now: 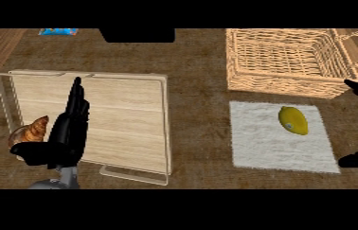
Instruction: Pick the lemon from the placemat and place it in the basket
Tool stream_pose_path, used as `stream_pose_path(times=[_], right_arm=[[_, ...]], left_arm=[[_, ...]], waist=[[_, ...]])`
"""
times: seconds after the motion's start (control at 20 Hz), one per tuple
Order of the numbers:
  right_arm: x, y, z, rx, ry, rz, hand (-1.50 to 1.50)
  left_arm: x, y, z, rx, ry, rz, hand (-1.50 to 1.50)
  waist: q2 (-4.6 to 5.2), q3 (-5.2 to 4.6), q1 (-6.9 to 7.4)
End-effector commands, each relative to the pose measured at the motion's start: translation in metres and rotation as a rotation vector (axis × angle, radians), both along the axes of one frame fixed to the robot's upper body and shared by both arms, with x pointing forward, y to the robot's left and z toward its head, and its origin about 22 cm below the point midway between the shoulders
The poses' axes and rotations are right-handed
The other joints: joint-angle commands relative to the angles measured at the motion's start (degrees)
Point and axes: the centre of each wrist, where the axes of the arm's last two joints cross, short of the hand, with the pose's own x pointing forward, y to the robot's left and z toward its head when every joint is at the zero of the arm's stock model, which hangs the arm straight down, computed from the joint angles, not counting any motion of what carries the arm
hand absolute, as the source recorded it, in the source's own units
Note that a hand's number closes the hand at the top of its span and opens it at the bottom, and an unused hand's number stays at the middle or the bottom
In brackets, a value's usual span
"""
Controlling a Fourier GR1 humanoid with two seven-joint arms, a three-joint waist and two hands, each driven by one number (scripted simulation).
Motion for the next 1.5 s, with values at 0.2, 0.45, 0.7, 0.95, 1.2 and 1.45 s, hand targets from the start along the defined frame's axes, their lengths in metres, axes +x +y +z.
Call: stream_pose_path(times=[0.2,0.45,0.7,0.95,1.2,1.45], right_arm=[[0.016,0.008,-0.027,-0.009,-0.022,0.003,-1.5],[0.024,0.006,-0.041,-0.051,-0.032,-0.01,-1.5],[0.021,0.025,-0.036,-0.023,-0.037,-0.033,-1.5],[0.034,0.032,-0.056,-0.029,-0.005,-0.016,-1.5],[0.028,0.027,-0.072,-0.044,0.033,-0.016,-1.5],[0.036,0.02,-0.085,-0.036,0.04,-0.008,-1.5]], left_arm=[[-0.002,-0.01,-0.01,-0.016,0.004,-0.006,0.0],[-0.013,0.008,-0.003,-0.01,0.015,0.004,0.0],[-0.005,0.011,0.01,0.0,-0.007,0.002,0.0],[-0.018,-0.008,-0.009,-0.01,0.009,-0.009,0.0],[0.004,0.012,0.008,-0.001,0.013,-0.008,0.0],[0.003,0.007,0.005,-0.006,0.006,-0.009,0.0]], waist=[[0.05,-0.05,0.05],[0.05,-0.04,0.17],[0.01,-0.05,0.03],[0.02,-0.05,0.16],[0.02,-0.05,-0.04],[0.03,-0.05,0.03]])
